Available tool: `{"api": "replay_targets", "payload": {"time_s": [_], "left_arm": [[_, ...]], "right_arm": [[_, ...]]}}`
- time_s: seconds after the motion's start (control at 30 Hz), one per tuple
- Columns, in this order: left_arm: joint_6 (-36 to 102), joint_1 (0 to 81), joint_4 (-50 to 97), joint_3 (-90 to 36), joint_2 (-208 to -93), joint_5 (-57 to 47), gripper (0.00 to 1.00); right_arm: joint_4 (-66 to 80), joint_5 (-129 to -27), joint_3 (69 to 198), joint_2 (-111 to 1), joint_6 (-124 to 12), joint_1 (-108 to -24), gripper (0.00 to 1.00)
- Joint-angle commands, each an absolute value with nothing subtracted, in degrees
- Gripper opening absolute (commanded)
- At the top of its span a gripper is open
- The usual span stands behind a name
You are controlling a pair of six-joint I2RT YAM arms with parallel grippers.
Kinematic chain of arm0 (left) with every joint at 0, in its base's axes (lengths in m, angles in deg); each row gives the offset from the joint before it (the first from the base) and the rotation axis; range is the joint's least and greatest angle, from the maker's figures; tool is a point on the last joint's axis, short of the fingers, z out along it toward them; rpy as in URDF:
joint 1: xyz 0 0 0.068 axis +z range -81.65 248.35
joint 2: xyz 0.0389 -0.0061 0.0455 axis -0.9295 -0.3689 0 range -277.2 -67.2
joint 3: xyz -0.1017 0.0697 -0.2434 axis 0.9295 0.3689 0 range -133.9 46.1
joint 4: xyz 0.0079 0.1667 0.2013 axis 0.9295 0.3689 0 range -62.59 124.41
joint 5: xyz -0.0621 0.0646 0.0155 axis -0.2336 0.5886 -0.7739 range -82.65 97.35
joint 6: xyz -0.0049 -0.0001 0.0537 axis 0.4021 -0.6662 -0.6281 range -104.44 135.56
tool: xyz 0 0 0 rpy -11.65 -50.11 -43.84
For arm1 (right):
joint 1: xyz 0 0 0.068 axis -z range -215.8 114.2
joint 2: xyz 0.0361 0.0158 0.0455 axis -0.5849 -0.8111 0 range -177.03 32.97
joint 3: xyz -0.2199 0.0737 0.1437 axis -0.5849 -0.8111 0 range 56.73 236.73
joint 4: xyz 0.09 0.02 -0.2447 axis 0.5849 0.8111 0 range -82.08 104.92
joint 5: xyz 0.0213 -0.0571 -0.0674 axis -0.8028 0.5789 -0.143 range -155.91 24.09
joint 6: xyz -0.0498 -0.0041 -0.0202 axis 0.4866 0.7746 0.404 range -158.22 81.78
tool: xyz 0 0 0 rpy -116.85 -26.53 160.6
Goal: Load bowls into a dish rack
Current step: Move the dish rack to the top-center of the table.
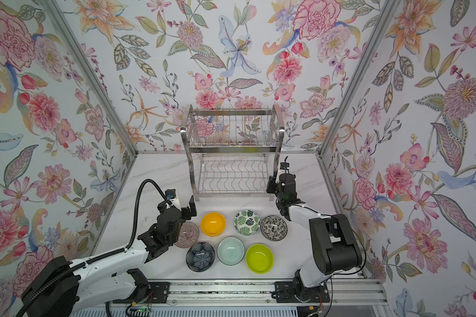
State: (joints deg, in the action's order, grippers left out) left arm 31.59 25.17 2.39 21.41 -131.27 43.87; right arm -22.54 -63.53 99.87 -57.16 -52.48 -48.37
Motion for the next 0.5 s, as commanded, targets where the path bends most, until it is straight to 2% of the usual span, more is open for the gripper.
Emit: {"api": "replay_targets", "payload": {"time_s": [0.0, 0.3, 0.47], "left_arm": [[33.0, 25.6, 4.5, 19.8, -130.7, 45.7, 0.99], [35.0, 28.0, 7.3, 18.4, -130.7, 40.6, 0.99], [36.1, 28.3, 11.5, 16.3, -131.7, 39.4, 0.99]], "right_arm": [[-22.9, -61.6, 102.4, -58.8, -57.8, -48.1, 0.21], [-18.0, -61.7, 107.1, -61.8, -51.2, -47.4, 0.22], [-15.7, -63.0, 108.6, -61.6, -50.6, -48.2, 0.3]]}}
